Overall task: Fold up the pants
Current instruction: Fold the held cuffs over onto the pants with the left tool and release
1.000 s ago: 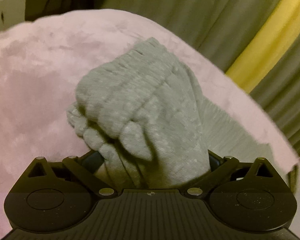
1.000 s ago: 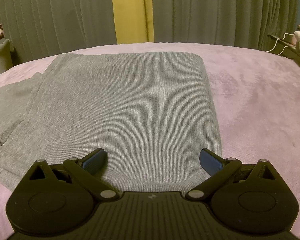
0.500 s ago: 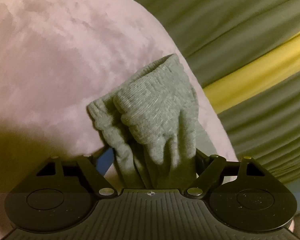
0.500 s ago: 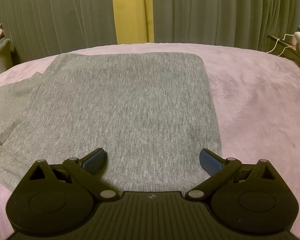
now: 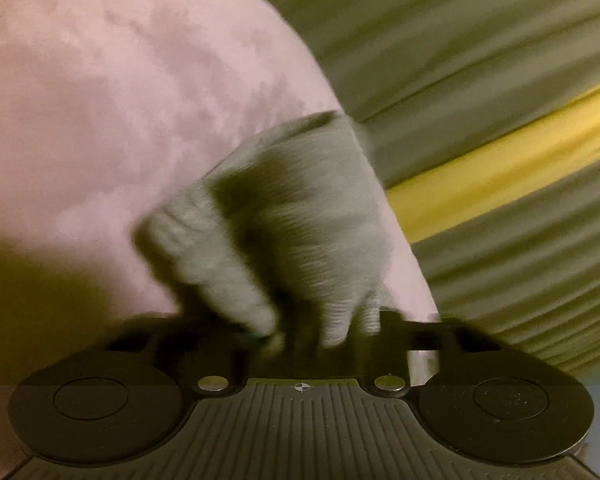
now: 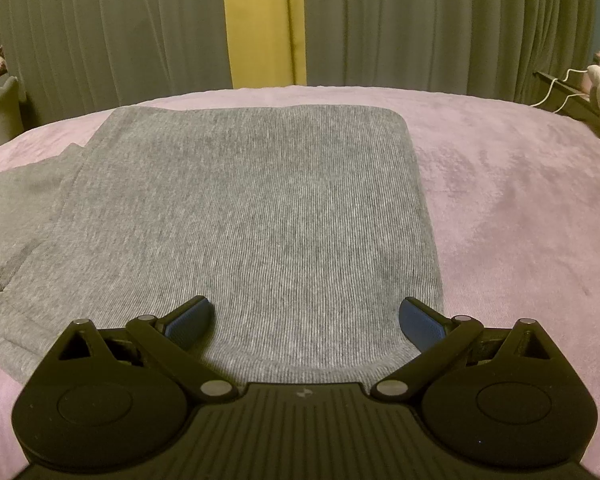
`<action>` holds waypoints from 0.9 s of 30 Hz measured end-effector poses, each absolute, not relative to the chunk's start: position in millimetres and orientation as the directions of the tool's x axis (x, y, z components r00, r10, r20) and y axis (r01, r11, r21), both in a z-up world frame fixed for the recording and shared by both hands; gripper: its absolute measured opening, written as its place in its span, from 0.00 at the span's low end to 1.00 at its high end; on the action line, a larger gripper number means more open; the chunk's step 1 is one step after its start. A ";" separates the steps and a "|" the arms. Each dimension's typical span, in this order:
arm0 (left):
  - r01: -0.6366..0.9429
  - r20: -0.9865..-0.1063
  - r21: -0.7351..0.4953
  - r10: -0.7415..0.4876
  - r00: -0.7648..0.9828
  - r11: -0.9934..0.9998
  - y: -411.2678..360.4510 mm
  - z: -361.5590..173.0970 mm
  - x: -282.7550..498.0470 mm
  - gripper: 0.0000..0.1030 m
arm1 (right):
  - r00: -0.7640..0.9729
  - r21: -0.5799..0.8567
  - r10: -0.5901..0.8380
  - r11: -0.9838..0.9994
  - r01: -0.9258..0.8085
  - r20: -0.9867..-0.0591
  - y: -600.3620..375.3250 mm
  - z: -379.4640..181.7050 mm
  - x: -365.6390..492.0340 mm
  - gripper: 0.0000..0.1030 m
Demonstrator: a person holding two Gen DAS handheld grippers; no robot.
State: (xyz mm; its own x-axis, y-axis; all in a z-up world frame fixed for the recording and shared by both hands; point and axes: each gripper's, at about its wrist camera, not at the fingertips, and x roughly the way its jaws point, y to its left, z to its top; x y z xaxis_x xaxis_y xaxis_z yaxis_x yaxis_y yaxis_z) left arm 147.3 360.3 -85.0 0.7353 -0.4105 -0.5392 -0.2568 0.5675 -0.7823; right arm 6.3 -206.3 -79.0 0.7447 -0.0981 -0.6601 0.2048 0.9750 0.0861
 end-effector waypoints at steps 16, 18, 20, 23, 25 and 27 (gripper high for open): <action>0.213 -0.314 -0.572 -0.451 0.836 0.792 223.2 97.8 108.6 0.24 | 0.776 0.253 -0.071 0.923 0.289 -0.626 -231.4 -62.5 -6.1 0.97; 0.338 -0.280 -0.470 -0.501 0.819 0.816 168.4 120.1 98.5 0.25 | 0.786 0.287 -0.090 0.900 0.327 -0.612 -243.4 -57.2 -10.9 0.97; 0.441 -0.281 -0.353 -0.543 0.791 0.825 109.3 127.6 87.6 0.26 | 0.801 0.337 -0.105 0.869 0.362 -0.590 -258.5 -51.4 -19.8 0.97; 0.566 -0.354 -0.200 -0.597 0.719 0.800 10.1 104.3 72.7 0.28 | 0.834 0.426 -0.125 0.813 0.396 -0.537 -284.3 -41.6 -35.5 0.97; 0.624 -0.448 -0.130 -0.607 0.656 0.770 -49.8 66.6 64.5 0.33 | 0.852 0.475 -0.143 0.778 0.412 -0.504 -300.9 -39.1 -47.9 0.97; 0.657 -0.590 -0.055 -0.556 0.586 0.751 -104.6 14.8 55.2 0.37 | 0.848 0.486 -0.170 0.755 0.439 -0.503 -314.3 -41.3 -56.4 0.97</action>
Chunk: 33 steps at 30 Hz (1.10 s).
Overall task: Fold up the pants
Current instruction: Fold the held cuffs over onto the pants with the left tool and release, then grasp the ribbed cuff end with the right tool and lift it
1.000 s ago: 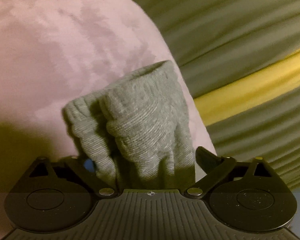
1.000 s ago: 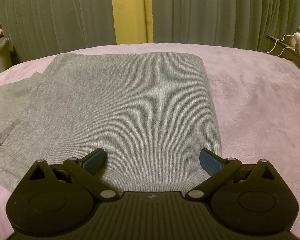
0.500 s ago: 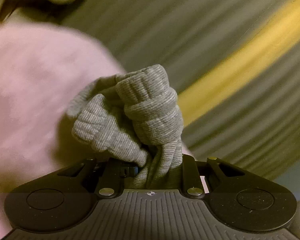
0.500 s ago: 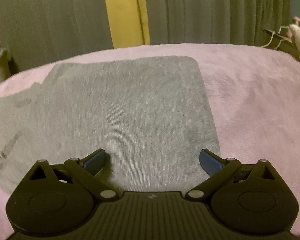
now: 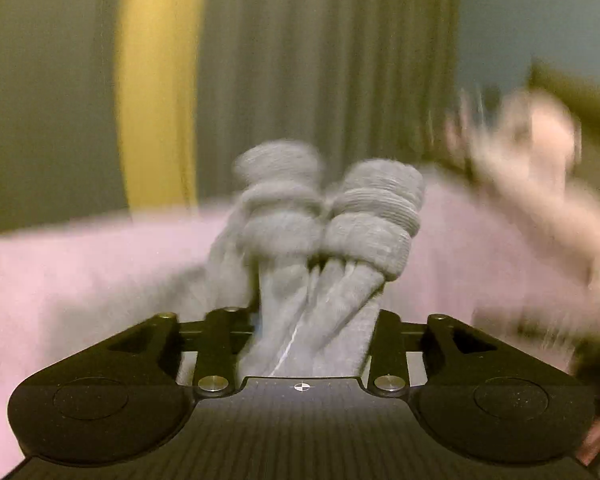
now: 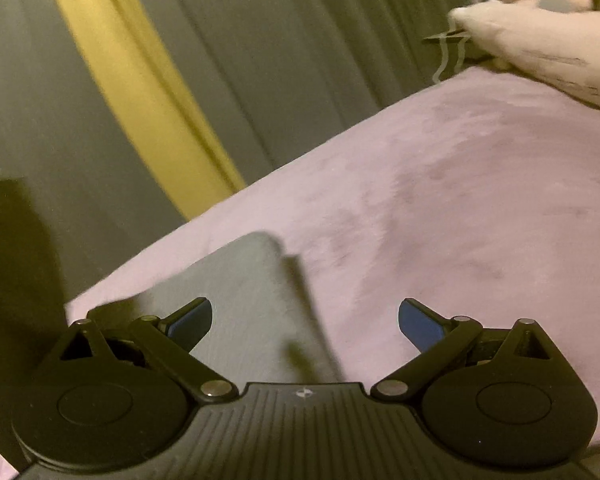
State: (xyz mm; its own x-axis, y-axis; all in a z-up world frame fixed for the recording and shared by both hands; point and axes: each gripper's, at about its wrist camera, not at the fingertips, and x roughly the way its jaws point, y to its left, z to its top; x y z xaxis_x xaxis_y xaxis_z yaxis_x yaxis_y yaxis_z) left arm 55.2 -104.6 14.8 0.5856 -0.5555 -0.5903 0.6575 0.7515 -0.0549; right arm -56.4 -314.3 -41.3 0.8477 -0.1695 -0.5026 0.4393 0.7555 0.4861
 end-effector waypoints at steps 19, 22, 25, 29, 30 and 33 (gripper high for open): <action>0.086 -0.617 -0.341 -0.292 0.730 0.936 86.7 21.4 53.3 0.97 | 0.853 0.583 0.089 0.766 0.272 -0.515 -296.0 -49.9 -44.8 0.97; -0.141 -0.669 -0.500 -0.278 0.689 0.855 128.2 -6.1 68.8 0.97 | 0.826 0.611 0.155 0.748 0.261 -0.542 -281.1 -55.6 -32.7 0.97; -0.192 -0.697 -0.488 -0.247 0.673 0.851 130.3 -12.8 76.3 0.97 | 0.815 0.604 0.153 0.749 0.273 -0.559 -272.8 -58.9 -22.0 0.96; -0.061 -0.712 -0.409 -0.277 0.646 0.910 112.8 -3.5 63.0 0.97 | 0.806 0.590 0.143 0.755 0.287 -0.574 -262.6 -59.6 -10.0 0.91; -0.036 -0.715 -0.406 -0.292 0.636 0.913 108.3 -5.5 65.0 0.97 | 0.807 0.590 0.135 0.752 0.294 -0.574 -260.0 -58.3 -9.2 0.88; -0.028 -0.728 -0.416 -0.314 0.609 0.909 105.1 -13.0 69.3 0.97 | 0.807 0.605 0.105 0.718 0.343 -0.581 -261.6 -60.0 -1.5 0.82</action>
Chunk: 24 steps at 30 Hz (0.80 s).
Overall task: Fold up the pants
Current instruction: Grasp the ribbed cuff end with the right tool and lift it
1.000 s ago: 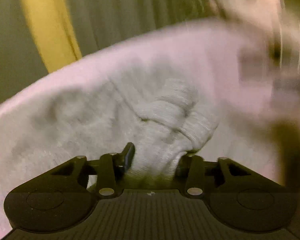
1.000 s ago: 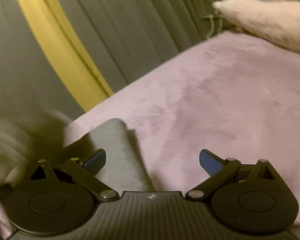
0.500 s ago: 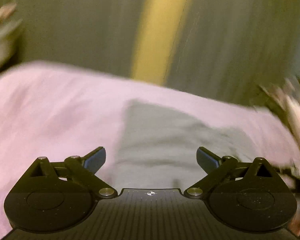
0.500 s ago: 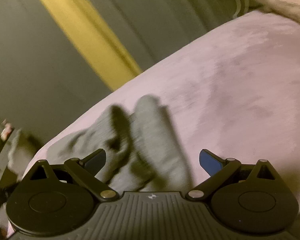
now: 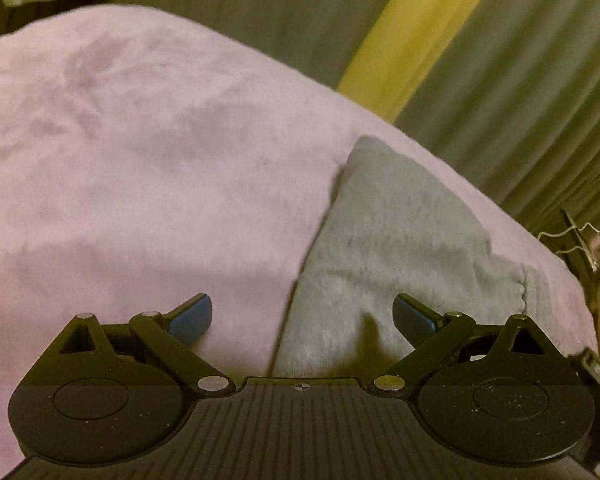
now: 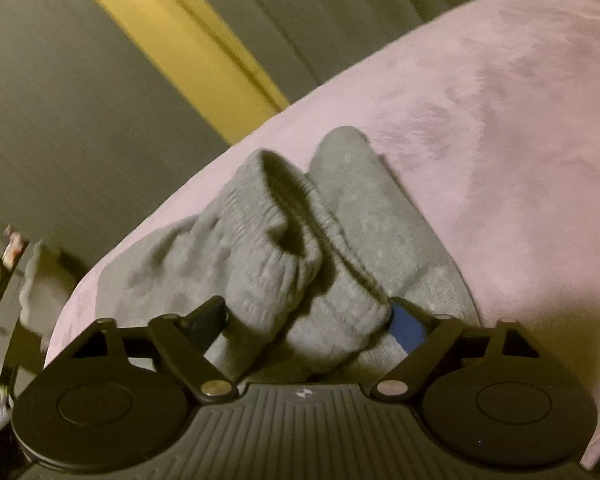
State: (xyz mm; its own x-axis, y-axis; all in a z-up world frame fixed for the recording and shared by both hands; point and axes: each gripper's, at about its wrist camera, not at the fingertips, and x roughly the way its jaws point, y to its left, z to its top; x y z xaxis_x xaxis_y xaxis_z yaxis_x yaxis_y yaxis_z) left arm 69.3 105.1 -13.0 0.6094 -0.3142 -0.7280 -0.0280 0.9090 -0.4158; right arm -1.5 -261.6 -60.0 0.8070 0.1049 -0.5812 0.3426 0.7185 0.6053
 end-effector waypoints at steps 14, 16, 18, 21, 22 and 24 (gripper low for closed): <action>-0.108 -0.752 -0.479 -0.344 0.563 0.871 117.1 -32.1 78.7 0.97 | 0.871 0.637 0.050 0.703 0.317 -0.489 -250.8 -16.7 -24.6 0.42; -0.118 -0.753 -0.484 -0.344 0.562 0.867 119.2 -32.9 79.4 0.97 | 0.885 0.640 0.041 0.706 0.303 -0.464 -252.0 -13.9 -40.2 0.41; -0.125 -0.757 -0.489 -0.349 0.553 0.863 119.9 -35.2 81.5 0.97 | 0.873 0.591 0.005 0.738 0.325 -0.487 -253.7 -18.2 -49.3 0.42; -0.125 -0.775 -0.476 -0.348 0.527 0.870 115.7 -38.8 85.7 0.97 | 0.794 0.491 -0.036 0.769 0.410 -0.607 -263.9 -48.1 -40.0 0.56; -0.123 -0.780 -0.471 -0.347 0.521 0.874 114.2 -39.8 86.3 0.97 | 0.770 0.475 -0.049 0.762 0.441 -0.636 -266.6 -56.6 -38.7 0.69; -0.119 -0.780 -0.468 -0.346 0.521 0.876 112.9 -39.2 85.9 0.97 | 0.783 0.493 -0.052 0.750 0.440 -0.620 -268.1 -55.2 -43.8 0.69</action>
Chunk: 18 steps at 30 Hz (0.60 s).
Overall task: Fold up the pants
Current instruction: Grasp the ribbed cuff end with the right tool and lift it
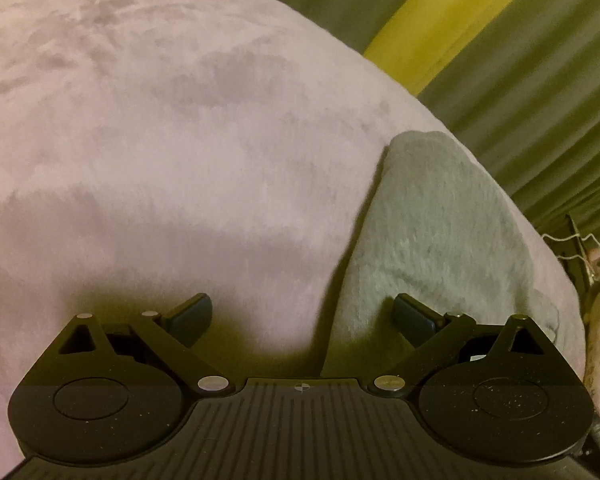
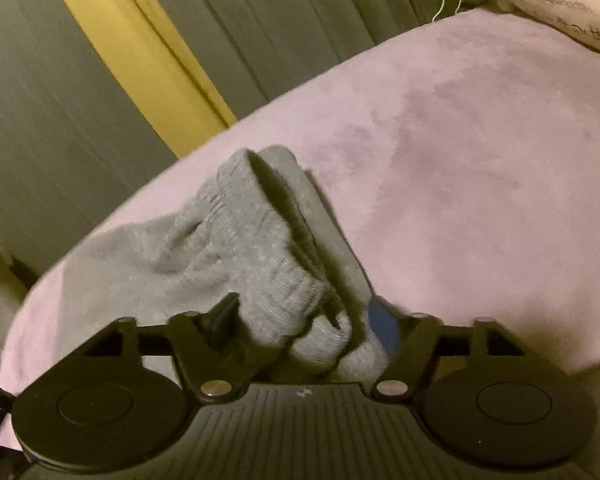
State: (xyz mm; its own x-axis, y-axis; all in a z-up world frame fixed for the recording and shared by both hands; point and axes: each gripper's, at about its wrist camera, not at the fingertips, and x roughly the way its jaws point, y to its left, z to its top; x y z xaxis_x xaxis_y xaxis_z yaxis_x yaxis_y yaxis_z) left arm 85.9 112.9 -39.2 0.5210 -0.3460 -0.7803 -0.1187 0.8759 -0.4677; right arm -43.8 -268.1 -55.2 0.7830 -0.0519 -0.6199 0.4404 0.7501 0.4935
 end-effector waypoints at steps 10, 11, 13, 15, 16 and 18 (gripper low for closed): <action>-0.135 -0.787 -0.472 -0.348 0.509 0.871 112.8 -40.0 85.6 0.97 | 0.882 0.350 -0.117 0.888 0.299 -0.456 -240.1 -1.1 -53.9 0.34; -0.134 -0.786 -0.473 -0.348 0.511 0.871 112.6 -39.2 84.8 0.97 | 0.884 0.346 -0.102 0.895 0.282 -0.457 -237.2 0.5 -50.3 0.33; -0.131 -0.783 -0.479 -0.355 0.511 0.868 112.8 -39.0 84.0 0.97 | 0.882 0.356 -0.056 0.902 0.246 -0.467 -233.6 -7.3 -45.4 0.33; -0.128 -0.785 -0.480 -0.360 0.505 0.868 112.2 -39.3 83.4 0.97 | 0.855 0.315 -0.057 0.915 0.252 -0.516 -229.8 -21.3 -38.4 0.32; -0.127 -0.786 -0.478 -0.359 0.503 0.869 111.6 -39.3 83.1 0.97 | 0.833 0.272 -0.076 0.926 0.263 -0.548 -229.6 -29.9 -33.8 0.29; -0.120 -0.790 -0.468 -0.354 0.500 0.876 108.9 -38.4 82.2 0.97 | 0.825 0.226 -0.095 0.939 0.260 -0.557 -231.2 -36.8 -31.7 0.27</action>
